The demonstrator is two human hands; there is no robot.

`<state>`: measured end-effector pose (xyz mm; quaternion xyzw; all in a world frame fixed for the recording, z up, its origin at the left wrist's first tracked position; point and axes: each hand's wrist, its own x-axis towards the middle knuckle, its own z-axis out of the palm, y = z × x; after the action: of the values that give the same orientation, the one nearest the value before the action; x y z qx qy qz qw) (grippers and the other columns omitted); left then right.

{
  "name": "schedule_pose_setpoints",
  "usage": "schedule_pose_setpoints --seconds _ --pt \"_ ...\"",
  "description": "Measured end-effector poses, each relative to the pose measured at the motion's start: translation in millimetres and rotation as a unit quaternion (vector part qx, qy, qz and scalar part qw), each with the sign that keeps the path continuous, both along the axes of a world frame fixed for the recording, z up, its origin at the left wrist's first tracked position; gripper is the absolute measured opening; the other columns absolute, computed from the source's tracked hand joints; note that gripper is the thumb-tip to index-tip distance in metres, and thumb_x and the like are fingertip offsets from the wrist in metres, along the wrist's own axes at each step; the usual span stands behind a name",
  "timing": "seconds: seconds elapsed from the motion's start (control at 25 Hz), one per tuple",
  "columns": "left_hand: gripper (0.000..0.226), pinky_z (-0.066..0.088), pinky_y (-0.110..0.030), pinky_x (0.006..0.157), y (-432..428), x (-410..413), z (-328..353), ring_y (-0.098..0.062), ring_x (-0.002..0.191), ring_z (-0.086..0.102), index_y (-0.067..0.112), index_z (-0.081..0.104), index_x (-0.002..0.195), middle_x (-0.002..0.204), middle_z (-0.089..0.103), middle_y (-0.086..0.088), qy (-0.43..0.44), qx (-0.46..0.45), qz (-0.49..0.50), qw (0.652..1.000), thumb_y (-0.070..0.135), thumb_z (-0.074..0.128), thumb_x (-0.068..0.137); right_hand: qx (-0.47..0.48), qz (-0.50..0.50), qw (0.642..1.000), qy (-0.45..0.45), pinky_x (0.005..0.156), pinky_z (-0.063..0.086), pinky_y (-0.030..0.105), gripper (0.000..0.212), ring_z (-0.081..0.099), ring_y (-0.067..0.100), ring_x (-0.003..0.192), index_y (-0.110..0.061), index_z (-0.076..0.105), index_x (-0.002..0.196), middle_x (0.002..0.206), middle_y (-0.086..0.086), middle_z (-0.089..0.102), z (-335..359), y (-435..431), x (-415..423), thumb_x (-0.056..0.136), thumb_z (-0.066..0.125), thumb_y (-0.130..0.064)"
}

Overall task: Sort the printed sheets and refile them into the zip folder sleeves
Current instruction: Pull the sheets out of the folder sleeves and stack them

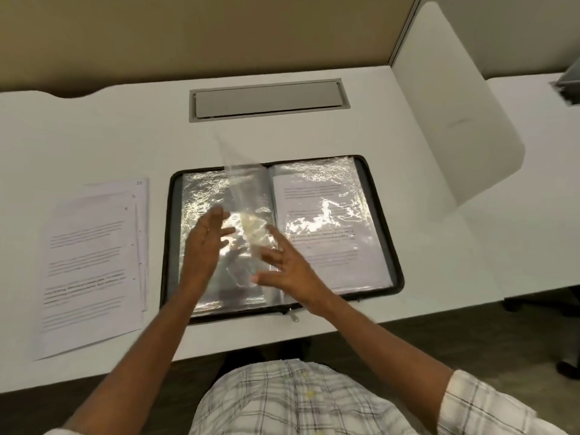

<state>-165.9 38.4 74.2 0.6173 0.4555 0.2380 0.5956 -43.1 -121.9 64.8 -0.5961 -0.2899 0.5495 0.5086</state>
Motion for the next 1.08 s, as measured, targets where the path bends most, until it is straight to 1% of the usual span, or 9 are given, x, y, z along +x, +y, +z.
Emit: schedule_pose_setpoints --seconds 0.12,0.28,0.36,0.44,0.52,0.64,0.76,0.96,1.08 --pt "0.077 0.058 -0.029 0.081 23.4 4.2 24.5 -0.008 0.107 0.070 0.034 0.041 0.152 0.136 0.062 0.008 0.021 0.043 0.005 0.999 0.062 0.074 0.087 0.002 0.088 0.996 0.019 0.107 0.050 0.031 0.084 0.056 0.008 0.133 -0.030 0.037 0.155 0.149 -0.003 0.056 -2.7 13.0 -17.7 0.086 0.081 -0.009" --pt "0.089 0.052 -0.022 0.078 49.6 -14.9 6.3 -0.005 0.090 0.063 0.029 0.024 0.162 0.139 0.058 0.004 0.132 0.110 0.032 0.985 0.008 0.073 0.092 0.006 -0.039 0.991 -0.129 0.107 0.051 0.032 0.041 0.064 0.008 0.119 -0.017 0.062 0.135 0.131 -0.001 0.068 -11.9 13.7 0.5 0.096 0.067 -0.006" --pt "0.089 0.053 -0.035 0.097 61.3 -28.4 -8.9 -0.015 0.108 0.062 0.020 0.022 0.164 0.146 0.052 -0.004 0.178 0.118 0.047 0.976 -0.001 0.069 0.091 -0.003 -0.123 0.950 -0.289 0.111 0.048 0.037 0.033 0.060 0.008 0.122 -0.016 0.066 0.131 0.133 -0.002 0.067 -24.9 0.7 29.6 0.099 0.060 -0.006" --pt "0.088 0.042 -0.051 0.115 66.7 -36.5 -26.6 -0.029 0.139 0.046 0.016 0.025 0.162 0.157 0.040 -0.010 0.206 0.144 0.040 0.967 -0.004 0.067 0.088 -0.025 -0.136 0.883 -0.449 0.118 0.039 0.041 0.035 0.050 0.015 0.136 -0.015 0.063 0.136 0.144 0.002 0.059 -42.6 -20.2 62.3 0.102 0.057 -0.009" --pt "0.074 0.039 -0.049 0.118 60.7 -23.9 -38.6 -0.026 0.143 0.041 0.017 0.036 0.157 0.156 0.043 -0.007 0.179 0.178 0.010 0.968 0.001 0.066 0.091 -0.069 -0.088 0.839 -0.533 0.124 0.030 0.044 0.039 0.036 0.022 0.148 -0.013 0.056 0.143 0.156 0.007 0.046 -58.5 -42.1 89.8 0.104 0.055 -0.013" --pt "0.051 0.047 -0.029 0.108 35.8 29.0 -38.0 -0.012 0.128 0.056 0.018 0.053 0.147 0.141 0.060 0.003 0.085 0.183 -0.120 0.972 0.009 0.065 0.099 -0.091 -0.021 0.833 -0.545 0.125 0.025 0.046 0.045 0.028 0.026 0.152 -0.010 0.049 0.149 0.162 0.009 0.036 -71.0 -62.2 106.1 0.105 0.053 -0.017" --pt "0.044 0.040 -0.017 0.105 21.9 89.6 -37.5 -0.012 0.131 0.054 0.018 0.053 0.148 0.146 0.057 -0.001 0.091 0.210 -0.242 0.943 0.022 0.060 0.104 -0.095 0.001 0.821 -0.562 0.125 0.024 0.038 0.045 0.031 0.026 0.150 -0.011 0.050 0.148 0.162 0.008 0.037 -69.4 -64.2 109.7 0.104 0.056 -0.019" --pt "0.057 0.022 -0.044 0.126 40.5 170.7 -61.0 -0.030 0.154 0.029 0.008 0.034 0.159 0.164 0.035 -0.013 0.190 0.302 -0.330 0.874 0.024 0.052 0.108 -0.085 -0.012 0.829 -0.553 0.110 0.046 0.036 0.032 0.052 0.019 0.131 -0.020 0.066 0.129 0.145 -0.001 0.057 -60.3 -57.8 132.4 0.098 0.066 -0.024" --pt "0.051 0.024 -0.049 0.122 40.9 178.1 -76.3 -0.035 0.148 0.041 0.009 0.050 0.150 0.154 0.049 -0.015 0.202 0.367 -0.326 0.848 0.023 0.062 0.102 -0.085 -0.029 0.837 -0.539 0.098 0.053 0.035 0.019 0.060 0.018 0.120 -0.018 0.073 0.115 0.133 -0.003 0.065 -51.2 -45.6 157.4 0.098 0.065 -0.020"
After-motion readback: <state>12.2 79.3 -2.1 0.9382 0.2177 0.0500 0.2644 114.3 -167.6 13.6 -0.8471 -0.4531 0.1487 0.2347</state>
